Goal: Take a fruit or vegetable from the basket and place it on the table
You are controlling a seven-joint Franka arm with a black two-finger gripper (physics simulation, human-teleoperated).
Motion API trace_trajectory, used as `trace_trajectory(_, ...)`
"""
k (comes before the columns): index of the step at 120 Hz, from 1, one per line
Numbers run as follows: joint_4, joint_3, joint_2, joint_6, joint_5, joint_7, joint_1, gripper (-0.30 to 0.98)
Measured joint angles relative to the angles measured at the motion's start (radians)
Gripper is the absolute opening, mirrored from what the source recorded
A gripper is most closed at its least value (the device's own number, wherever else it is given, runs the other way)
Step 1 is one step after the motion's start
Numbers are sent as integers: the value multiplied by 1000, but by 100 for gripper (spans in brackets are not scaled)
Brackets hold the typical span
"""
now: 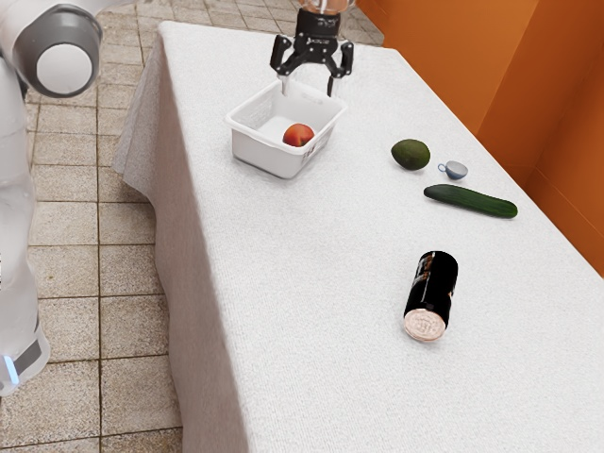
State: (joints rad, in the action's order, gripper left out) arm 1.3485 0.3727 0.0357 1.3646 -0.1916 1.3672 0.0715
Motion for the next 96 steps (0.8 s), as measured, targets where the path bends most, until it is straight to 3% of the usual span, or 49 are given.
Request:
trace_trajectory(17, 51, 101, -28, -43, -9, -131, -63, 69)
trace_trajectory(34, 35, 116, 35, -62, -48, -231, -225, 69)
trace_trajectory(52, -2, 120, 83, -66, -76, -305, -299, 69)
trace_trajectory(67, -29, 109, 120, -54, -97, -366, -298, 69)
trace_trajectory(83, -32, 11, 138, 17, -99, -596, -261, 69)
trace_trajectory(96, 57, 6, 105, 126, -42, -809, -183, 69)
